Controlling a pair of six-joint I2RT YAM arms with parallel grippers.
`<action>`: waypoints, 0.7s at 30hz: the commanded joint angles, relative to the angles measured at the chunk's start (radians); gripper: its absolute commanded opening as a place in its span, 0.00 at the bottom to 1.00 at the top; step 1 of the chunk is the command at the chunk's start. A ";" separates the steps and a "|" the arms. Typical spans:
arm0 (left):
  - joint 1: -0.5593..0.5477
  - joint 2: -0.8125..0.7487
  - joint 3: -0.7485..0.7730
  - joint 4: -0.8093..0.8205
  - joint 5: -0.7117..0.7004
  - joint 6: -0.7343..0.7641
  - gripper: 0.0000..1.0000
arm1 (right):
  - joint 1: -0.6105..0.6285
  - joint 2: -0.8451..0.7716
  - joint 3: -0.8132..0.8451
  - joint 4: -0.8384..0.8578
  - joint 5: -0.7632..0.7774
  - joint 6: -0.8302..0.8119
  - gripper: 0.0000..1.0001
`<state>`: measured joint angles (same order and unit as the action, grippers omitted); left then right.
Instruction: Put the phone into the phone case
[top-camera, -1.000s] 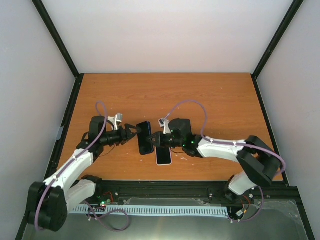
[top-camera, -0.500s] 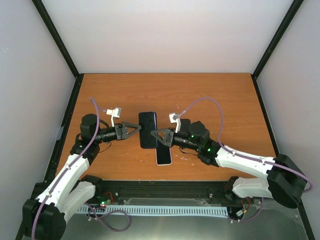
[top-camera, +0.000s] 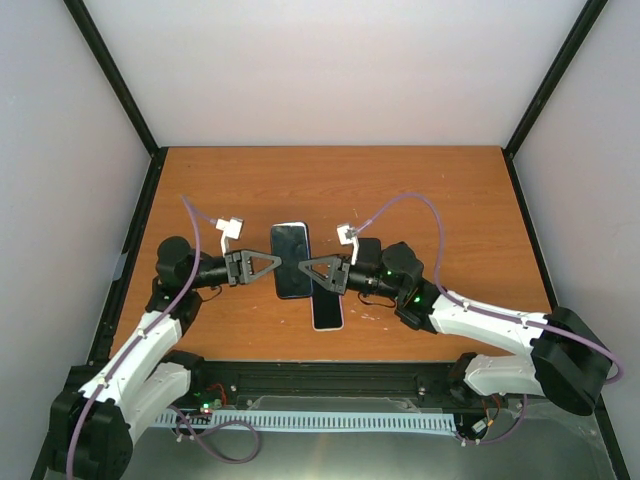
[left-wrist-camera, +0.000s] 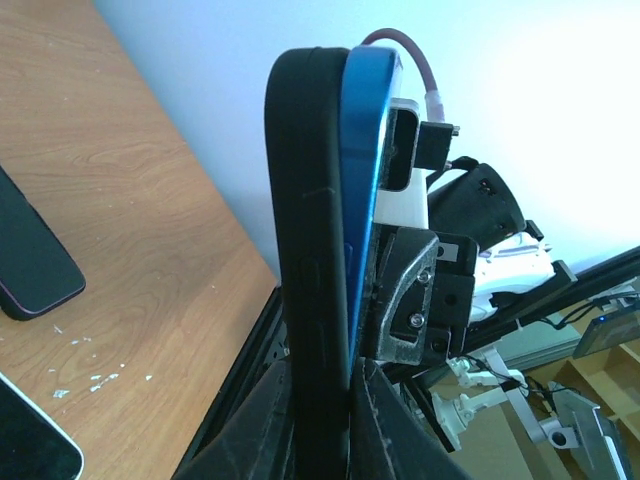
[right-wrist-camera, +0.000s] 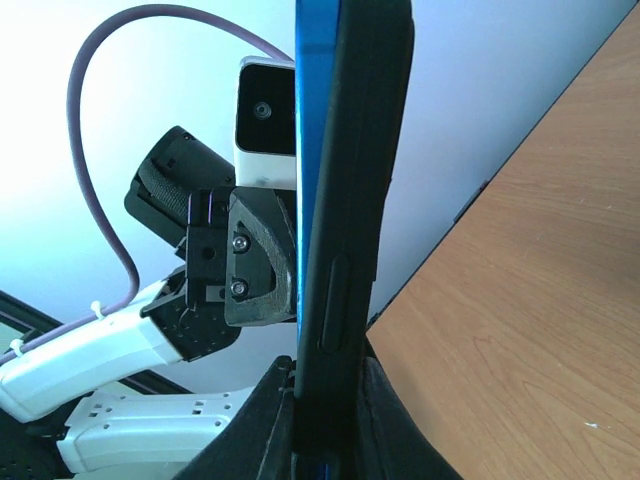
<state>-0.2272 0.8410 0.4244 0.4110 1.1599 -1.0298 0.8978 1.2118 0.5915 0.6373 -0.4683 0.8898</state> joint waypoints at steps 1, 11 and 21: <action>-0.003 -0.008 -0.018 0.161 0.046 -0.052 0.12 | 0.001 0.006 0.006 0.095 -0.028 -0.013 0.06; -0.003 -0.059 -0.043 0.151 0.059 0.062 0.05 | -0.002 0.019 0.080 -0.006 -0.077 0.062 0.43; -0.003 -0.026 0.043 -0.129 0.142 0.336 0.06 | -0.038 0.003 0.133 -0.045 -0.114 0.103 0.49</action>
<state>-0.2264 0.8017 0.4023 0.3767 1.2545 -0.8352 0.8833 1.2301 0.6930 0.5621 -0.5453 0.9573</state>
